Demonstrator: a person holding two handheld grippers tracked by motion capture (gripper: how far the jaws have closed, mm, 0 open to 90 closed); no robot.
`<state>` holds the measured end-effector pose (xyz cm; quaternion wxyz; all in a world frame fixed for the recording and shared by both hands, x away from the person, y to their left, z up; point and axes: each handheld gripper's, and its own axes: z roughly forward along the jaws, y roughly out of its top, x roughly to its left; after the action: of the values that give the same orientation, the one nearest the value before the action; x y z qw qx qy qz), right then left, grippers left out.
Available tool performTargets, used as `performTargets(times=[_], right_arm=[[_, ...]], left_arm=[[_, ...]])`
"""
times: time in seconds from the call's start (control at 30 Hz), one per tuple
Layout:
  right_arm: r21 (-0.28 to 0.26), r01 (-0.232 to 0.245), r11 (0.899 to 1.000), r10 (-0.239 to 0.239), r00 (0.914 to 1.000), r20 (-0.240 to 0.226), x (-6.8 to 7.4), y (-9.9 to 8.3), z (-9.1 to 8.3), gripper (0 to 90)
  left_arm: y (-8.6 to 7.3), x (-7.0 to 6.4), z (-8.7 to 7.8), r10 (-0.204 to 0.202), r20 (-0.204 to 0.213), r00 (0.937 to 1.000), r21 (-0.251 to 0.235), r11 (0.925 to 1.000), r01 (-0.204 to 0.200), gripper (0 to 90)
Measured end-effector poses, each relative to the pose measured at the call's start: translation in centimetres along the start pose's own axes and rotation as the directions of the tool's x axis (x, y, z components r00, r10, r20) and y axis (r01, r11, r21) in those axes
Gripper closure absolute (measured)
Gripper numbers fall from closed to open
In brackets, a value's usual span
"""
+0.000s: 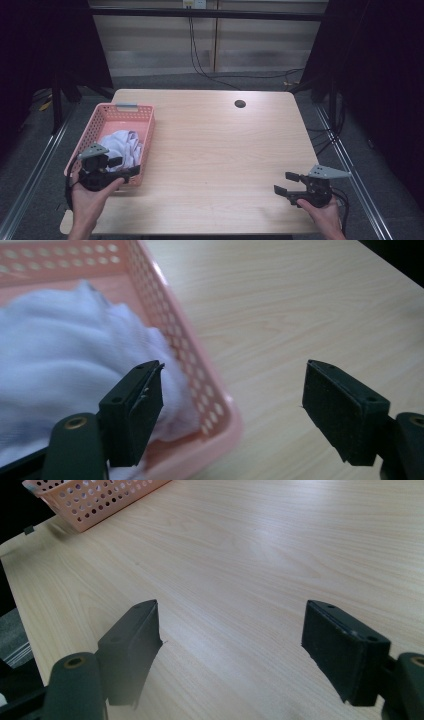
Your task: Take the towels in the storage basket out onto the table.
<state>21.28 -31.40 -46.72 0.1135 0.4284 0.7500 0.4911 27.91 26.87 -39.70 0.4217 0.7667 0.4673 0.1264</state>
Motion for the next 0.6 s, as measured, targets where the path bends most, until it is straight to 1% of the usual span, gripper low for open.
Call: performTargets(times=[0.03,0.1,0.13,0.17,0.2,0.27,0.33,0.37,0.4,0.47,0.5,0.53,0.57,0.6], right_arm=[[0.0,0.0,1.0,0.0,1.0,0.003,0.0,0.0,0.0,23.1],[0.006,-0.001,1.0,0.001,1.0,0.003,-0.1,0.0,0.0,22.3],[0.011,-0.002,1.0,0.002,1.0,0.002,-0.2,-0.1,0.0,21.6],[0.013,-0.004,1.0,0.004,1.0,0.002,-0.2,-0.1,0.0,21.5],[0.013,-0.006,1.0,0.006,1.0,0.005,-0.2,-0.1,0.0,21.5],[0.012,-0.01,1.0,0.01,0.9999,0.004,-0.3,-0.1,0.0,21.4],[0.014,-0.014,1.0,0.014,0.9999,0.005,-0.3,-0.1,0.1,21.1],[0.016,-0.016,1.0,0.016,0.9999,0.002,-0.3,-0.1,0.2,21.0],[0.017,-0.017,1.0,0.017,0.9999,0.002,-0.3,-0.1,0.2,21.0],[0.016,-0.023,1.0,0.022,0.9997,0.003,-0.4,-0.1,0.3,20.2],[0.015,-0.021,1.0,0.021,0.9998,-0.001,-0.4,-0.1,0.3,20.2],[0.018,-0.023,1.0,0.023,0.9997,0.004,-0.4,0.0,0.3,20.2],[0.018,-0.022,1.0,0.022,0.9998,0.003,-0.5,0.0,0.4,20.1],[0.02,-0.02,1.0,0.02,0.9998,0.0,-0.5,-0.1,0.4,20.1]], left_arm=[[0.4,0.6,-0.2,0.009,-0.001,1.0,0.009,0.9999,-0.009,22.9],[1.1,1.9,-0.6,0.005,-0.026,0.9997,0.001,1.0,-0.005,26.3],[1.4,2.6,-0.7,-0.015,-0.033,0.9994,-0.008,0.9999,0.014,25.0],[1.6,3.4,-0.8,-0.025,-0.037,0.999,0.001,0.9997,0.025,23.3],[1.8,4.1,-1.0,-0.029,-0.049,0.9983,-0.006,0.9996,0.029,23.2],[1.9,5.4,-1.1,-0.051,-0.056,0.9971,-0.01,0.9987,0.051,23.0],[1.9,6.5,-1.0,-0.04,-0.068,0.9969,0.01,0.9991,0.041,22.3],[1.8,6.8,-0.9,-0.041,-0.065,0.9971,0.023,0.9988,0.043,21.4],[1.8,7.3,-0.6,-0.052,-0.063,0.9967,0.035,0.9979,0.054,21.2],[1.6,8.1,-0.1,-0.043,-0.068,0.9967,0.078,0.9958,0.048,20.2],[1.6,8.5,0.2,-0.047,-0.069,0.9965,0.1,0.9935,0.054,19.9],[1.5,8.8,0.5,-0.065,-0.067,0.9957,0.096,0.9928,0.071,19.8],[1.5,9.2,0.7,-0.069,-0.061,0.9958,0.103,0.9918,0.075,19.2],[1.4,9.6,1.0,-0.082,-0.059,0.9949,0.113,0.9896,0.088,19.3]])
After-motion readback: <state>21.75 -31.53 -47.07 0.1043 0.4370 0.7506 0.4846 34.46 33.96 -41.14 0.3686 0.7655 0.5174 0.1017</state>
